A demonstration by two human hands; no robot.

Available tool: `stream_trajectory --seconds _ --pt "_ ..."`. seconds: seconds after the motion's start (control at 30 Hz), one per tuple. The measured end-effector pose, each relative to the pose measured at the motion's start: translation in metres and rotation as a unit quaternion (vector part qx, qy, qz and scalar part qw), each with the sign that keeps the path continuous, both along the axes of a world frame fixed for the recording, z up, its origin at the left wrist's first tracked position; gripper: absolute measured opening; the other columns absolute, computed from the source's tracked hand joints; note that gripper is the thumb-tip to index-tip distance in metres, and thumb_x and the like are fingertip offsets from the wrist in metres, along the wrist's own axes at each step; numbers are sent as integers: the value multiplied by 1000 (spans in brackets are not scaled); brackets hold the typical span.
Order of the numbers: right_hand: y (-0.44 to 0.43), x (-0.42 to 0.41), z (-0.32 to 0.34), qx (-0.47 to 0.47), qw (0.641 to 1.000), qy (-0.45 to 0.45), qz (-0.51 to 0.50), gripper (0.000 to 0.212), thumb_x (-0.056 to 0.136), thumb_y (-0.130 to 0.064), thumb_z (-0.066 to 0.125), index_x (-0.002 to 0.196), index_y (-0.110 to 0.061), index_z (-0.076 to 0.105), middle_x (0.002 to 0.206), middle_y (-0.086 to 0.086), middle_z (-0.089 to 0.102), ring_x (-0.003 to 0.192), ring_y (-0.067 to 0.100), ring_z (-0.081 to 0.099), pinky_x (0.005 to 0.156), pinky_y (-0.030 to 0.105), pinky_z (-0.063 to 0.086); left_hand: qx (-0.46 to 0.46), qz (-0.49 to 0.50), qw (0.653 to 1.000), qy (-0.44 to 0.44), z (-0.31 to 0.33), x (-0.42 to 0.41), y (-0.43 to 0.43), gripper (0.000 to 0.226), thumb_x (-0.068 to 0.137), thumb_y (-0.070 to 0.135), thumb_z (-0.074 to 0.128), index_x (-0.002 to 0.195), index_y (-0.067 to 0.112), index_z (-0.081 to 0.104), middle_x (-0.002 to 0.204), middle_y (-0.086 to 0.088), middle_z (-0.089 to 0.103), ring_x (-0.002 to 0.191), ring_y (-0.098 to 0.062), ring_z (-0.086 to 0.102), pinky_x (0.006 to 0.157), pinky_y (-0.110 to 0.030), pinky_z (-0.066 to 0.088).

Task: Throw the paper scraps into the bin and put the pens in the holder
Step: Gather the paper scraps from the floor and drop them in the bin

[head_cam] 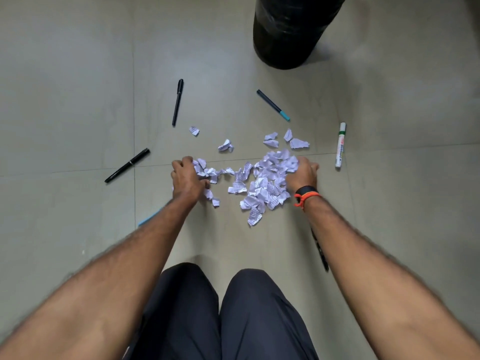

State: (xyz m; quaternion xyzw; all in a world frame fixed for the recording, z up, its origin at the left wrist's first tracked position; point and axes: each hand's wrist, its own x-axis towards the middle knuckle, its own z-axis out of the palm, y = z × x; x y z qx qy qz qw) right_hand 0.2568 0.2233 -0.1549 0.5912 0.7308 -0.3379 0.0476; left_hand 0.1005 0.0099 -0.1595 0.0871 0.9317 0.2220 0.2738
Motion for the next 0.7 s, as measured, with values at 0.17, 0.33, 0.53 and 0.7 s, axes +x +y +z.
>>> stream_trajectory --seconds 0.17,0.33,0.53,0.7 --pt "29 -20 9 90 995 35 -25 46 82 -4 50 124 -17 60 128 18 54 119 37 52 103 33 38 76 20 996 30 -1 -10 20 59 78 19 74 131 13 47 131 -14 44 111 -33 56 96 -37 43" --pt "51 -42 3 36 997 -44 44 54 85 -3 49 138 -18 49 137 22 40 129 40 37 108 35 33 31 58 997 40 1 -39 32 80 83 27 73 146 17 24 142 -16 31 125 -39 41 98 -46 41" --pt "19 -73 -1 5 975 24 220 52 85 7 43 127 -17 61 130 17 50 121 32 51 106 30 37 12 -81 995 -54 1 -51 70 69 79 42 75 133 13 44 139 -16 33 112 -37 55 96 -39 46" --pt "51 -78 6 33 986 7 163 55 82 -1 50 134 -19 54 131 19 50 125 35 48 110 31 34 -1 -49 998 24 3 -60 59 65 82 29 73 137 19 39 138 -13 37 120 -35 48 94 -44 45"
